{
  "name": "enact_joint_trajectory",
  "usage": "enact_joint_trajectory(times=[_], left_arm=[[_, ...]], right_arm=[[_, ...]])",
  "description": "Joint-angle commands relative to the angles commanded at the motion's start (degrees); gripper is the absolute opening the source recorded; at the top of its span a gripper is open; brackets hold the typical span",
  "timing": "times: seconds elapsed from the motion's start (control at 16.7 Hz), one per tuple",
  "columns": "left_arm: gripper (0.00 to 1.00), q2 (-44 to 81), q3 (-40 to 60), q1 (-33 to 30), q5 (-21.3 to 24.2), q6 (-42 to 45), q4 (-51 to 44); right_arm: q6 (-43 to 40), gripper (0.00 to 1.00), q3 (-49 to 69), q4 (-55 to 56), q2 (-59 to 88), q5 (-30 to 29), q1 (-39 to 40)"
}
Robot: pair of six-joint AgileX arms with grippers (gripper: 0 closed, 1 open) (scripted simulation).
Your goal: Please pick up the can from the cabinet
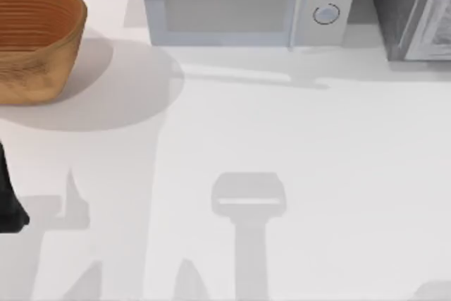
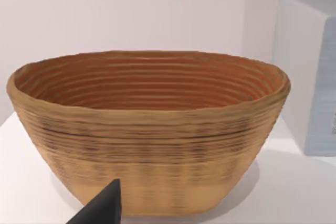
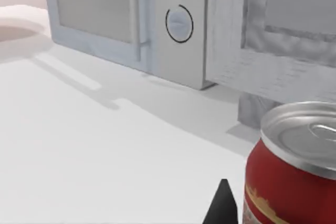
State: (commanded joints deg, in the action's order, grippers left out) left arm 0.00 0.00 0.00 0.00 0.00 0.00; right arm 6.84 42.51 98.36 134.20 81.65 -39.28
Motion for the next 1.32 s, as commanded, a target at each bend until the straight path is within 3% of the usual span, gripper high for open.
enact_joint_trajectory(times=[0.84,1.32], left_arm=[[1.0,0.0,0.0,0.0,0.0,0.0,0.0],[1.0,0.0,0.0,0.0,0.0,0.0,0.0]], right_arm=[[-2.45,0.0,1.04,-2.49,1.01,-4.14,4.15],[-2.45,0.6,1.04,-2.49,1.01,-4.14,4.15]])
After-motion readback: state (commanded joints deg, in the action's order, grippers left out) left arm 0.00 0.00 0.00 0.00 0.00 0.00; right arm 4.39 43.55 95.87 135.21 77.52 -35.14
